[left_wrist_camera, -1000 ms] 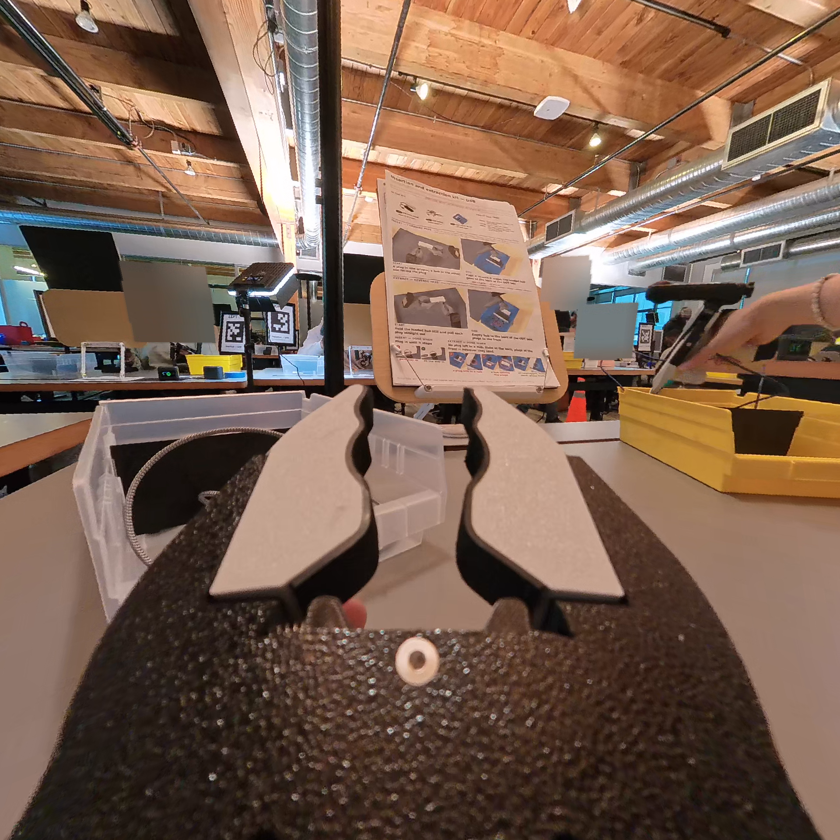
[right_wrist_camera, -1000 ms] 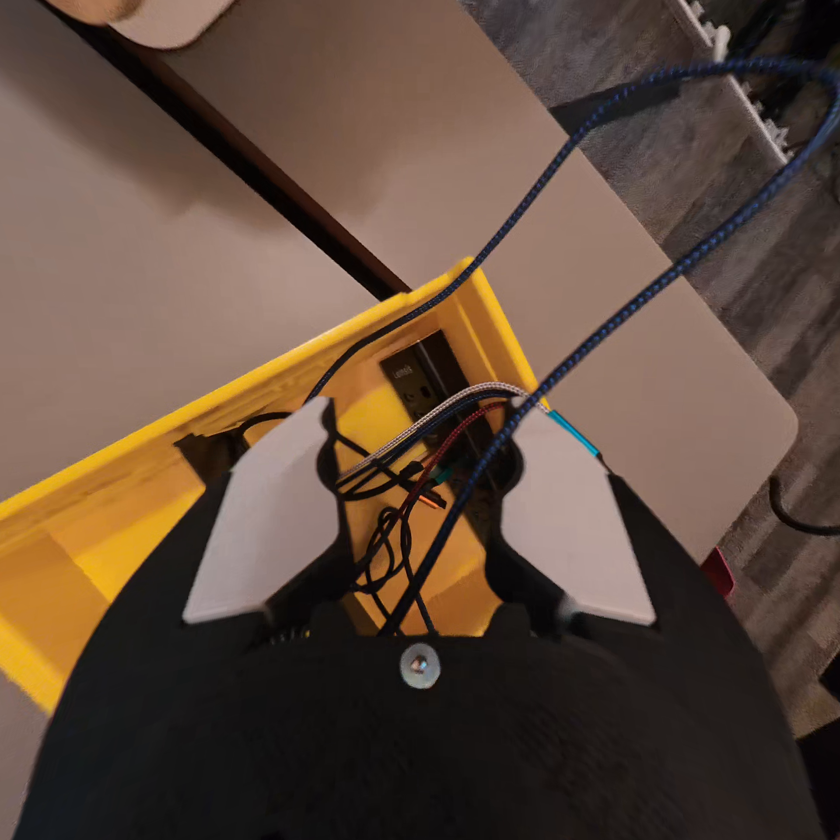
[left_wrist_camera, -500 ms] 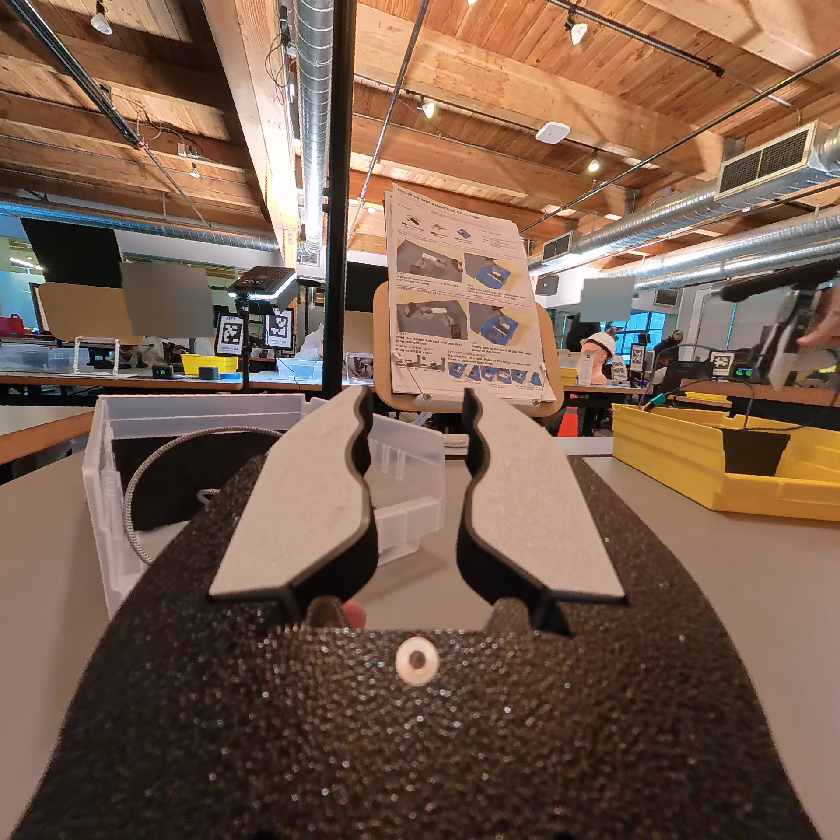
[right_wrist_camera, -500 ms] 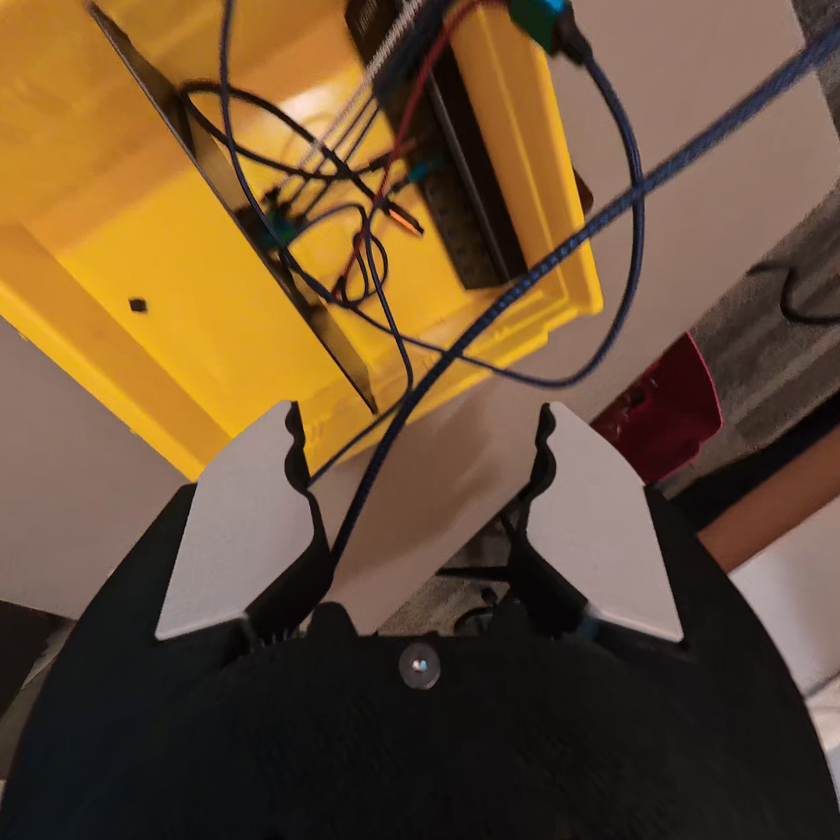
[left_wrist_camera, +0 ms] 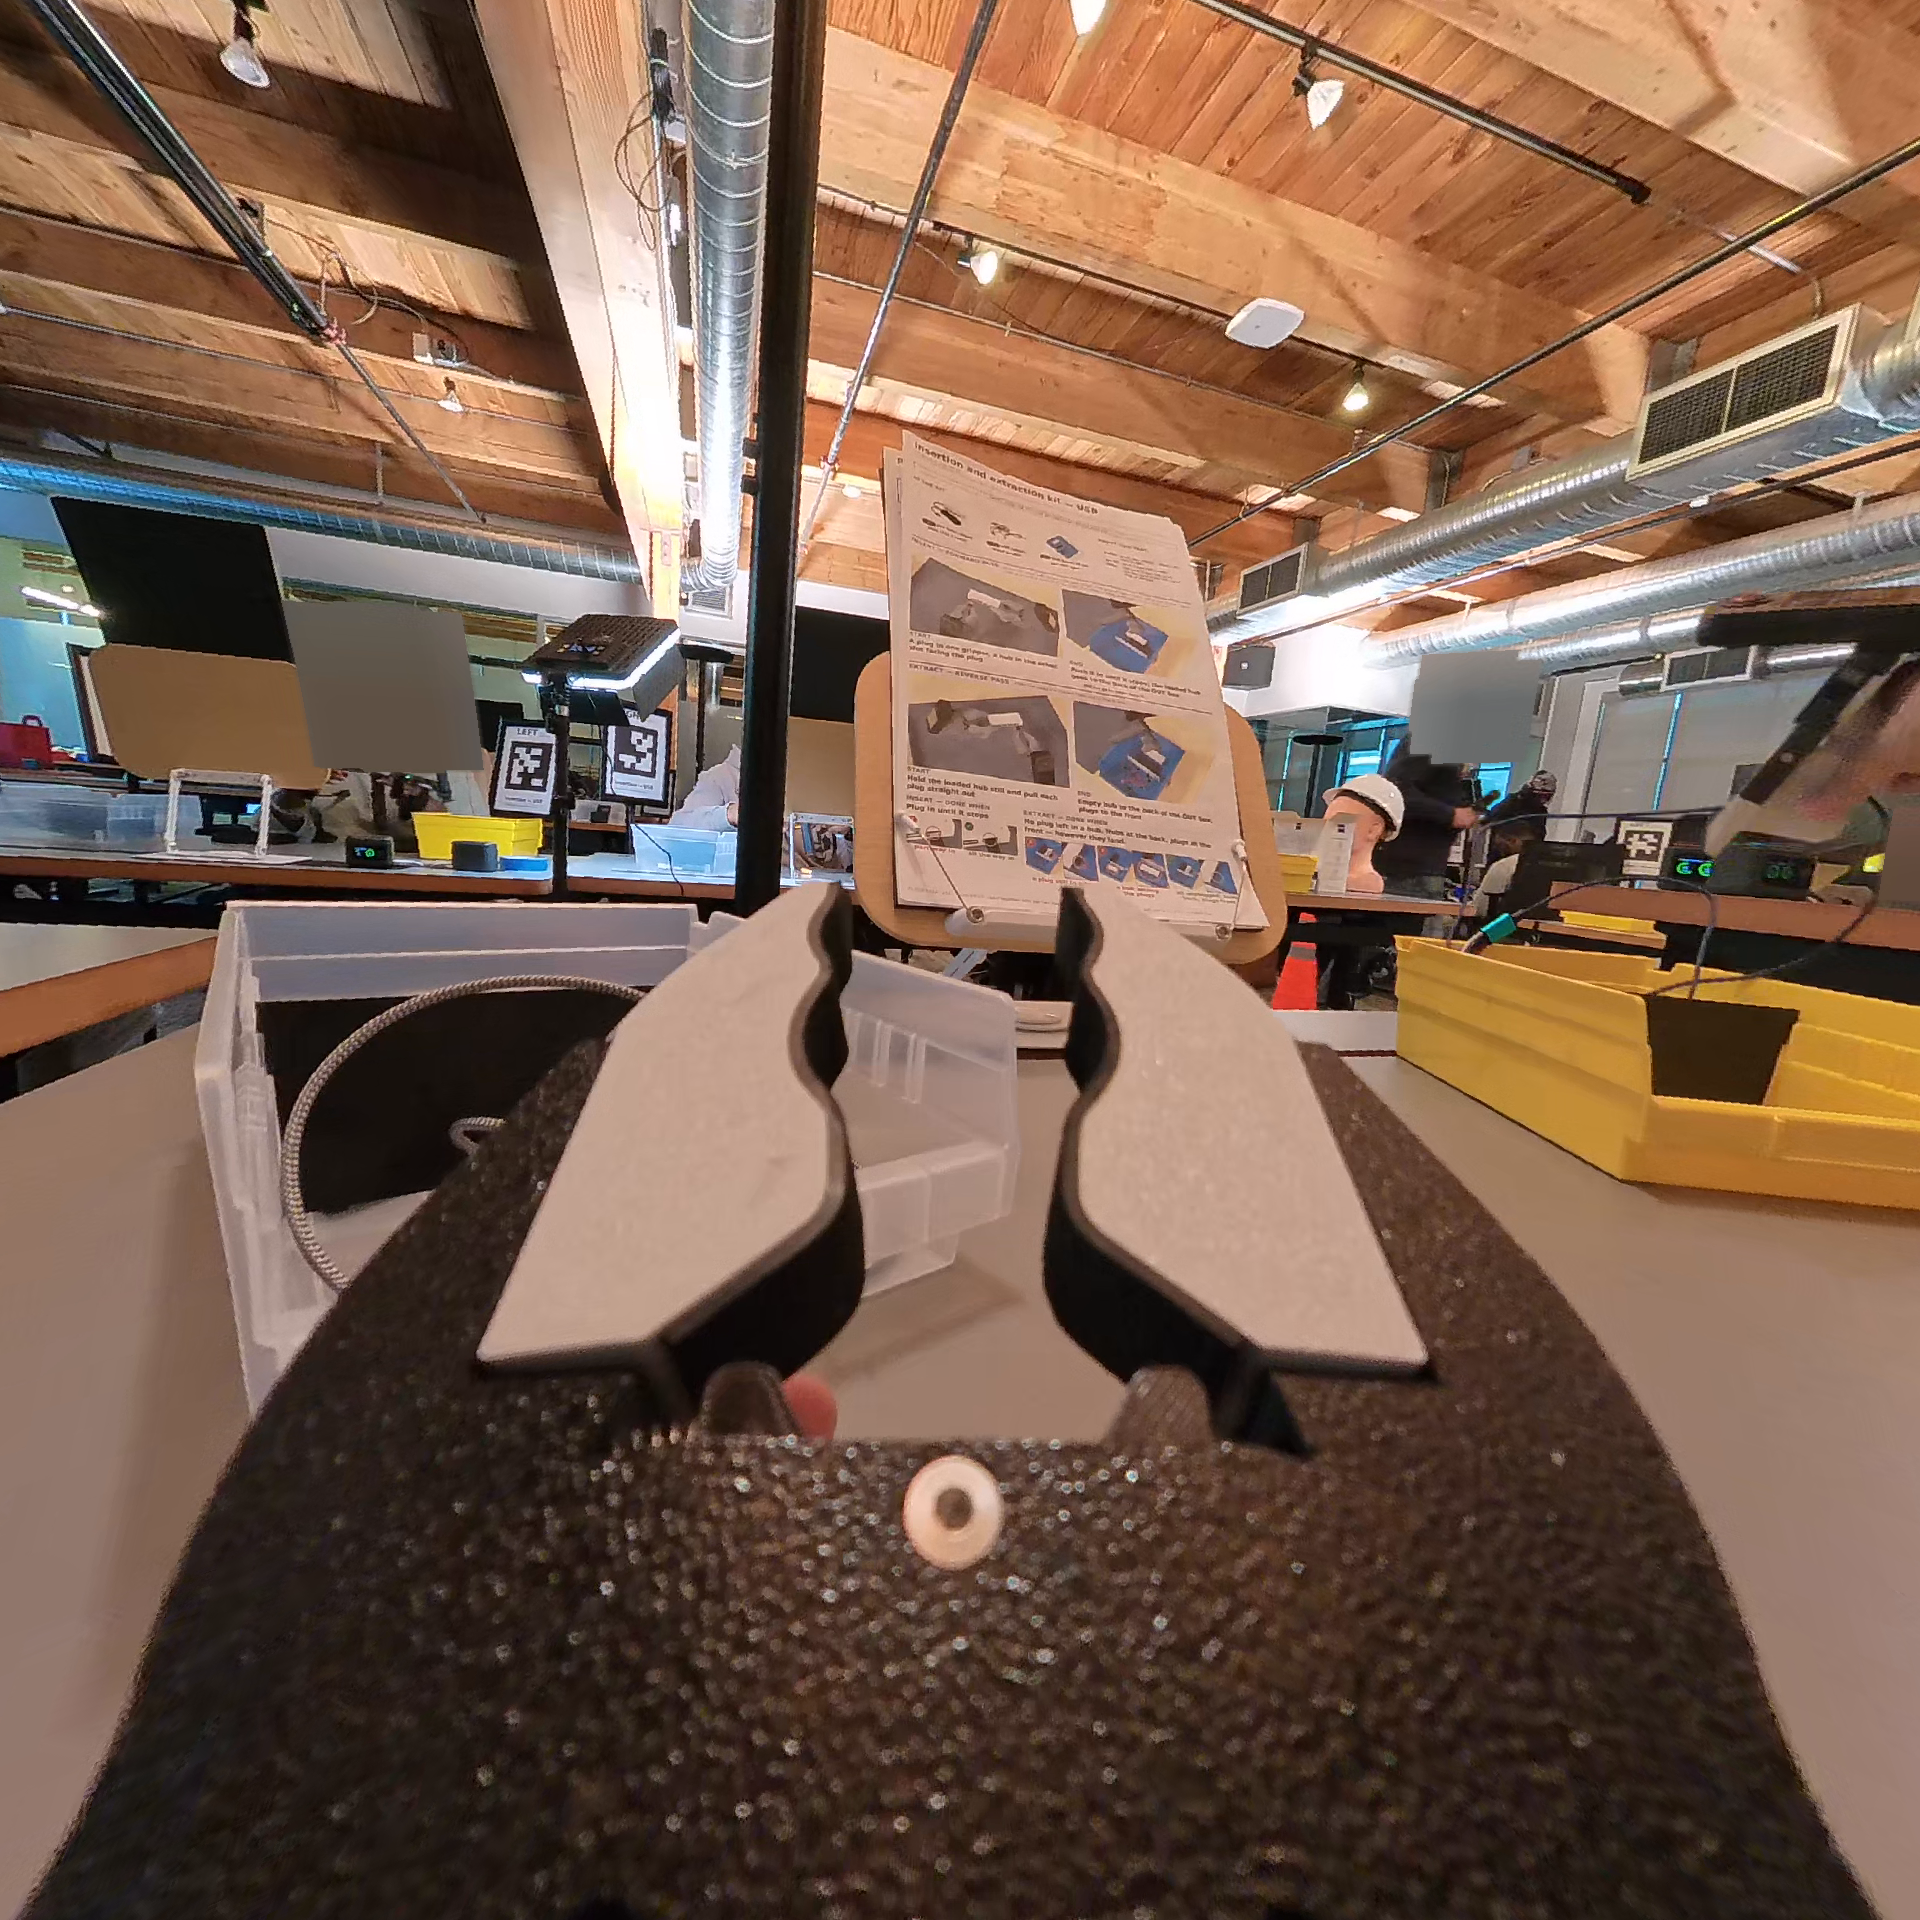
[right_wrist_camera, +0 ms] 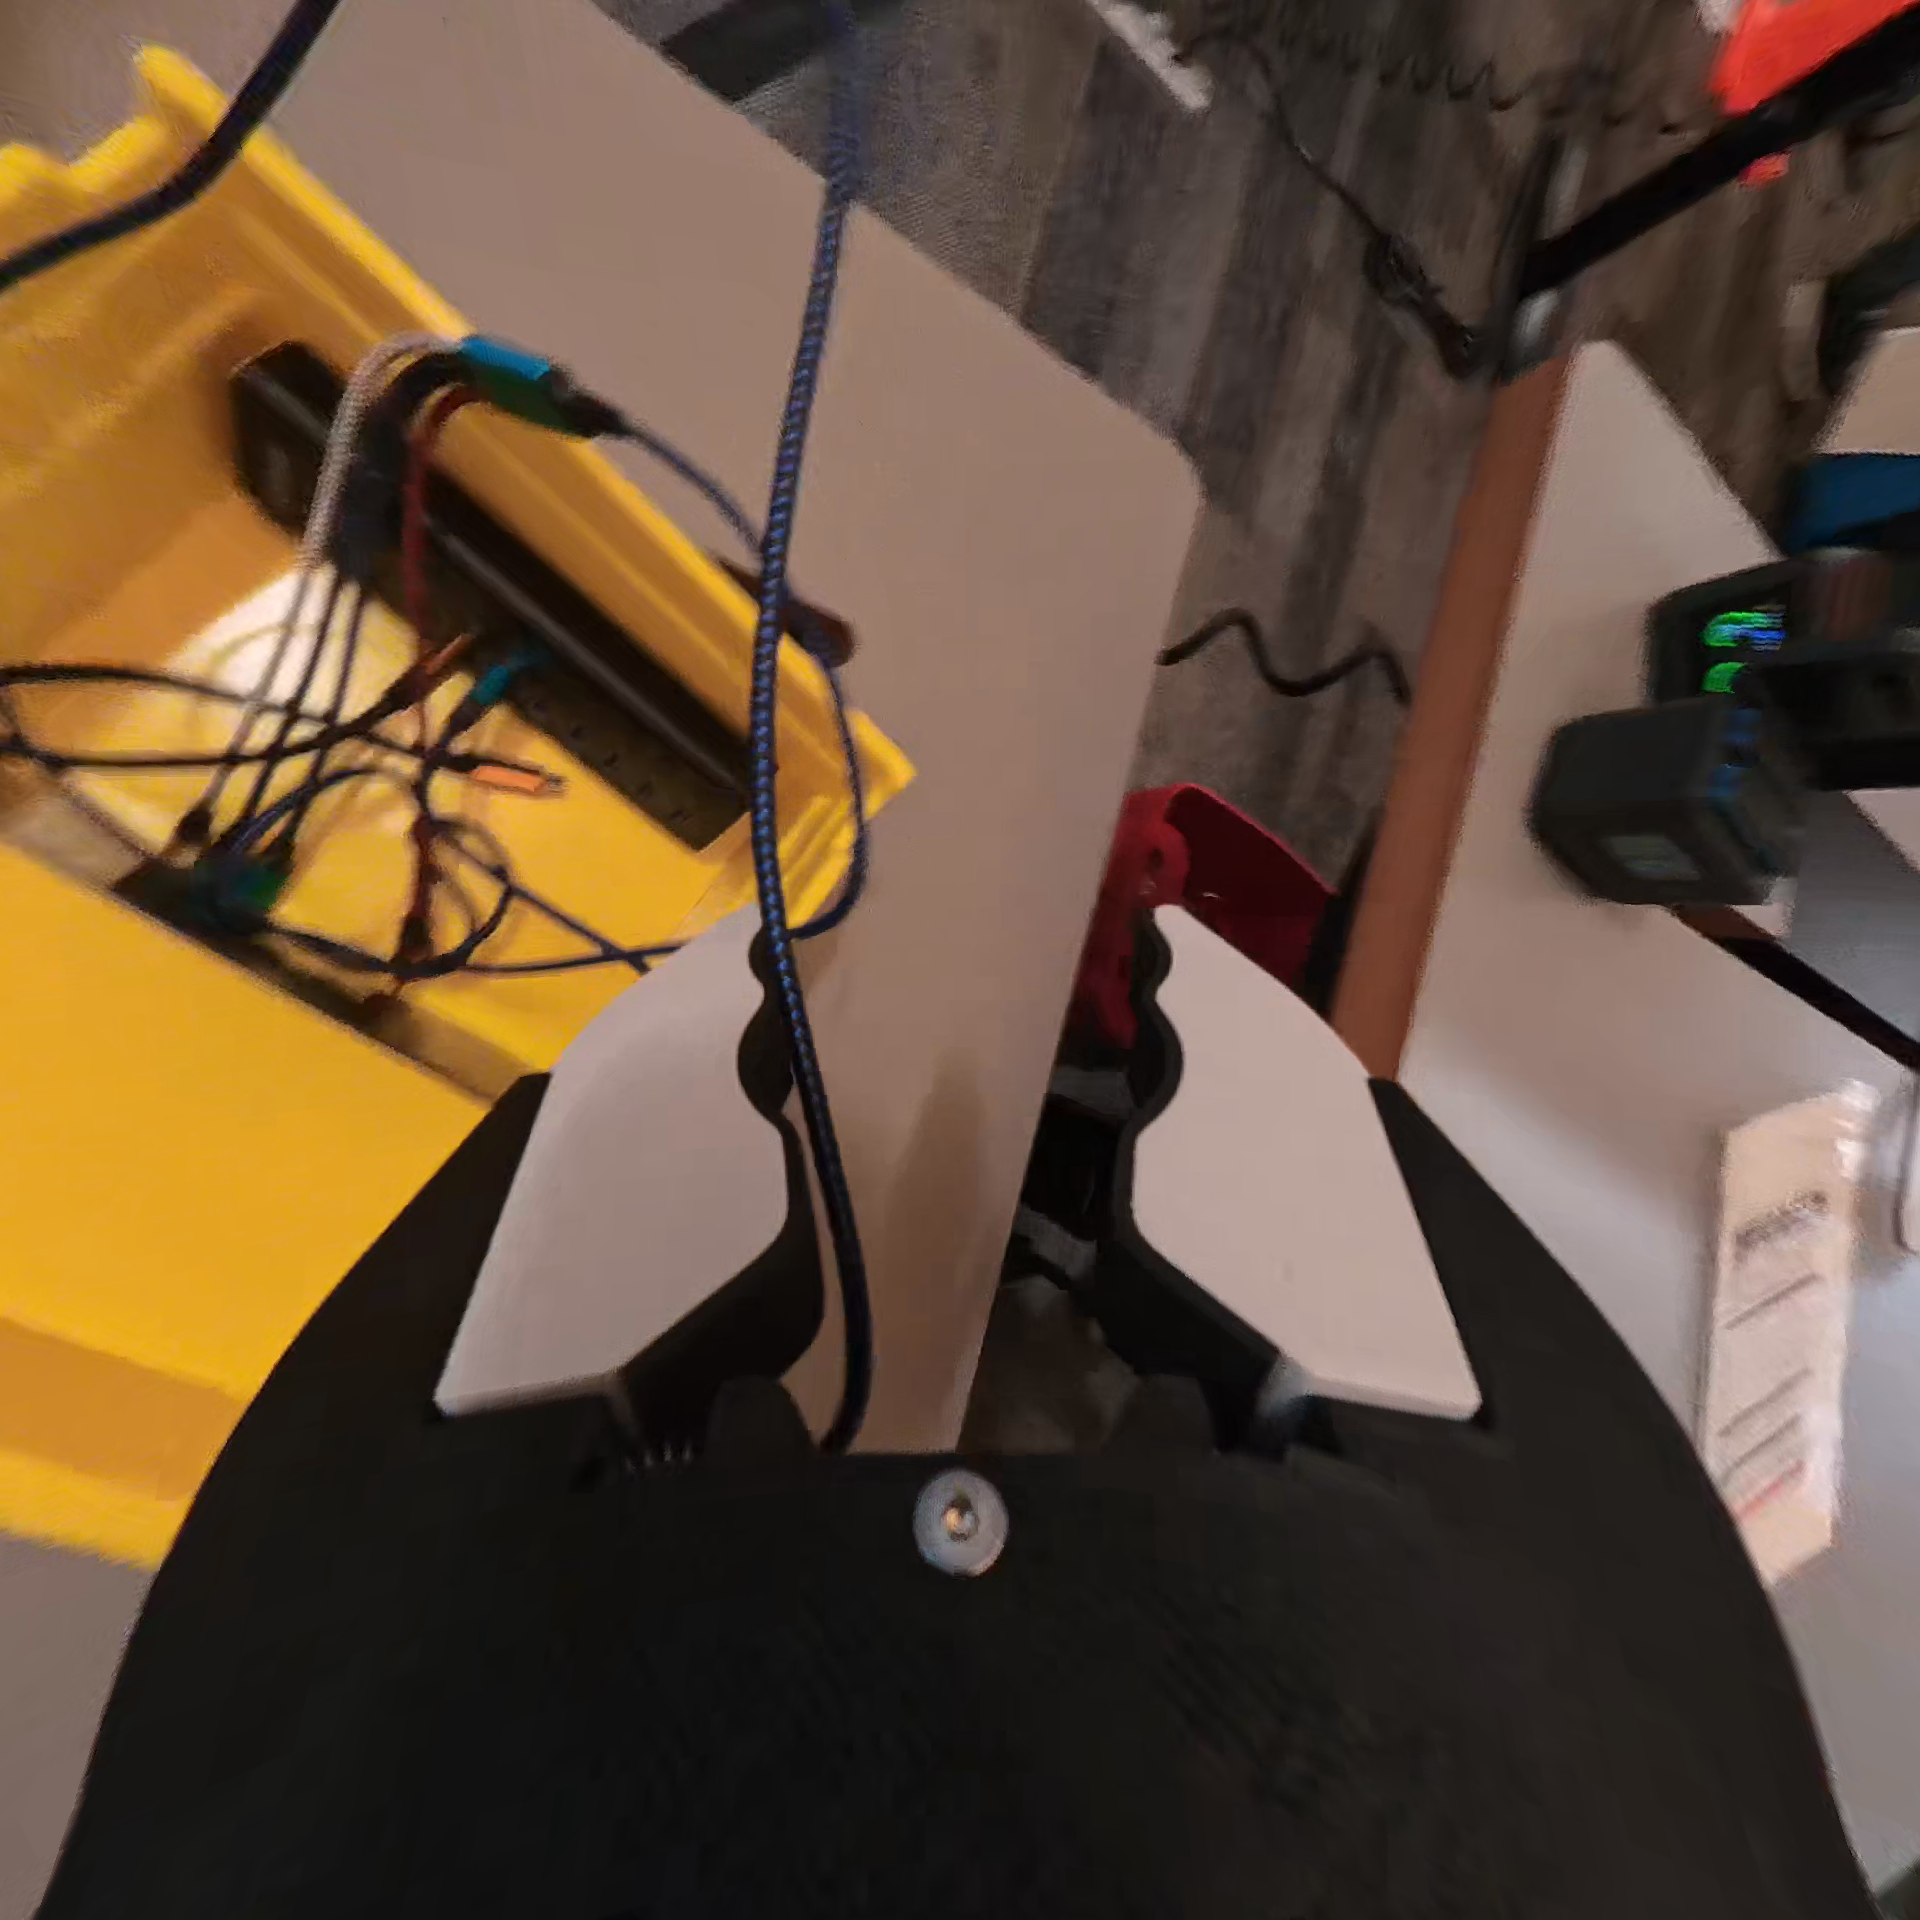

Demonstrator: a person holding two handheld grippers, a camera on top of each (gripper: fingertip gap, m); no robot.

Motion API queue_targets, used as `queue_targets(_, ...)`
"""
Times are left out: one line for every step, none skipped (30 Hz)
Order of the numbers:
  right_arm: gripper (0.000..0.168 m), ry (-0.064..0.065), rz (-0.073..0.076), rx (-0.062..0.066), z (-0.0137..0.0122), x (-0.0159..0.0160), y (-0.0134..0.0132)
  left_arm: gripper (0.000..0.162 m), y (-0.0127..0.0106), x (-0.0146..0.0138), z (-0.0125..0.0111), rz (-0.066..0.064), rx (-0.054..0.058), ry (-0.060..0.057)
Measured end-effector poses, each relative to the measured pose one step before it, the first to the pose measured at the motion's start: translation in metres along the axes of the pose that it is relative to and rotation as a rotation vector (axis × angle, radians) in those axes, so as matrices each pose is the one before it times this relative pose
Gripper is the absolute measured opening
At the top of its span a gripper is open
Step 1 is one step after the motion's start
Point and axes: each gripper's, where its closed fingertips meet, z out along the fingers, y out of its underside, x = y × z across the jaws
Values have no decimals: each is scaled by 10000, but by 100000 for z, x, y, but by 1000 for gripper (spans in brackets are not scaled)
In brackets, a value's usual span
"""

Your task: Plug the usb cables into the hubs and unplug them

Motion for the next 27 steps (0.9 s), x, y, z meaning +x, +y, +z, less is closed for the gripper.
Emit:
queue_targets(65, -2, 569, 439, -65, 215, -930, 37, -11, -13, -12, -15, 9, -6)
queue_targets(66, -1138, 1228, 711, -279, -1153, -1387, 37, -10, -18, 0, -10, 5, -3)
queue_targets(67, -1643, 1562, 686, -327, -1747, -1413, 37, 13, 4, 17, -3, -10, 4)
queue_targets(64, -1326, 1677, 430, -26, -1328, -948, 37, 44, 25, 30, 5, -25, 11)
queue_targets(57, -959, 1437, -133, 279, -829, -37, 38, 30, 72, 42, 3, -18, 29)
queue_targets(51, -430, 841, -656, 493, -109, 828, 38, 39, 95, 36, 8, -11, 43)
queue_targets(49, 279, 111, -807, 556, 800, 1186, 38, 30, 82, 47, 25, -15, 32)
queue_targets(56, 889, -428, -531, 496, 1462, 858, 38, 29, 78, 28, 41, -20, 18)
queue_targets(67, 1066, -544, -150, 397, 1527, 340, 38, 16, 43, 9, 38, -12, 10)
queue_targets(79, 548, -423, 97, 333, 661, 39, 38, 9, 24, 9, 16, -2, 1)
queue_targets(82, -230, -249, 48, 202, -529, 135, 38, 2, -18, -8, -10, 3, -9)
queue_targets(79, -535, -211, -281, 43, -1097, 563, 38, -9, -53, 0, -36, 3, -12)
queue_targets(75, -229, -422, -610, -62, -868, 1093, 39, 1, -70, -3, -61, 7, -6)
queue_targets(78, 233, -756, -702, -161, -509, 1488, 39, -35, -90, -22, -79, 22, -9)
queue_targets(86, 340, -1055, -557, -243, -637, 1626, 39, -47, -119, -33, -87, 38, -23)
queue_targets(92, 304, -1091, -404, -315, -845, 1610, 39, -52, -132, -51, -93, 49, -30)
queue_targets(90, 515, -841, -186, -433, -593, 1370, 39, -68, -126, -44, -96, 52, -28)
queue_targets(87, 641, -413, 42, -514, -358, 1085, 39, -59, -123, -39, -91, 47, -25)
queue_targets(86, 381, 24, 97, -477, -565, 1020, 39, -46, -103, -30, -85, 42, -24)
queue_targets(86, -86, 125, -40, -356, -1076, 1180, 39, -24, -98, -20, -78, 31, -20)
queue_targets(86, -345, -146, -85, -231, -1503, 1215, 39, -23, -50, -8, -65, 23, -4)
queue_targets(85, -127, -566, 206, -173, -1391, 724, 39, -21, -21, -4, -55, 25, 7)
queue_targets(86, 319, -708, 680, -136, -959, -127, 39, -8, -5, -5, -40, 19, 11)
queue_targets(88, 457, -535, 874, -65, -769, -612, 39, -12, 10, 4, -35, 19, 15)
queue_targets(87, 197, -264, 603, 72, -916, -435, 39, 5, 31, 4, -39, 16, 21)
queue_targets(85, 65, -14, 321, 290, -790, -272, 39, 3, 14, 17, -23, 1, 19)
queue_targets(82, 95, -14, 272, 452, -548, -283, 39, 6, 1, -1, -8, -5, 4)
